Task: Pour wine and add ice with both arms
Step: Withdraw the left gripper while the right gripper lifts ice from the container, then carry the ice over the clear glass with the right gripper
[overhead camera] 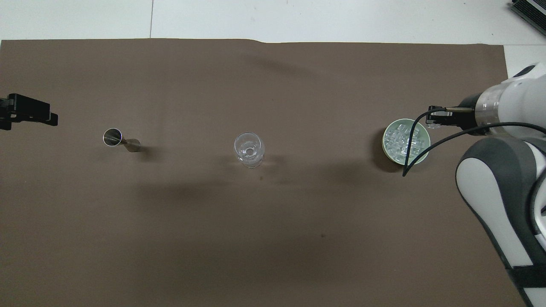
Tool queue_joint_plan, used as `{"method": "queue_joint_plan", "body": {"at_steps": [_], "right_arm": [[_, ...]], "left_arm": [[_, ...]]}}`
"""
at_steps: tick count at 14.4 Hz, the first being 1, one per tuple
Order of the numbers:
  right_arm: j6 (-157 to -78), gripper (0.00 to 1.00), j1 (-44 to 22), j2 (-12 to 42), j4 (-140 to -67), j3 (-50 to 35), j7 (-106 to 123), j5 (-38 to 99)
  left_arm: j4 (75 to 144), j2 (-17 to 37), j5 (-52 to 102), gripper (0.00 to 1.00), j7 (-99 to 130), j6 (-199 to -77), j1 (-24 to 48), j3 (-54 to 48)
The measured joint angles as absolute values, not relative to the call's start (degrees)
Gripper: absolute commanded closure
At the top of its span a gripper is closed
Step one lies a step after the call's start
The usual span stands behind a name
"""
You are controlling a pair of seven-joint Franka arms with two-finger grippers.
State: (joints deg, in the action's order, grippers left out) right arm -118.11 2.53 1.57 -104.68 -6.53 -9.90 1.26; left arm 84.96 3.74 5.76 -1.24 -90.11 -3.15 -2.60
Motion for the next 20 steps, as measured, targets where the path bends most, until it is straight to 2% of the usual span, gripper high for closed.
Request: {"method": "queue_joint_plan", "body": {"at_steps": [6,11,20], "right_arm": [[-115.6,1.0,1.3,3.2,-99.4,-13.2,-19.0,1.0],[-114.1,1.0,-6.5,5.4,-95.9,-13.5,-26.6,-0.4],[-112.3,1.0,-18.3,15.5,-84.2,-13.5,-36.2,-5.5]], "left_arm": [[85.1,0.4,5.8,0.0,-1.2,-85.7,-1.9,-3.5],[85.4,-0.3,3.5,0.0,-1.3,-83.3,-1.6,-3.9],[86.5,-0.8,0.6,0.0,-1.3,-83.3,-0.2,-3.7]]}}
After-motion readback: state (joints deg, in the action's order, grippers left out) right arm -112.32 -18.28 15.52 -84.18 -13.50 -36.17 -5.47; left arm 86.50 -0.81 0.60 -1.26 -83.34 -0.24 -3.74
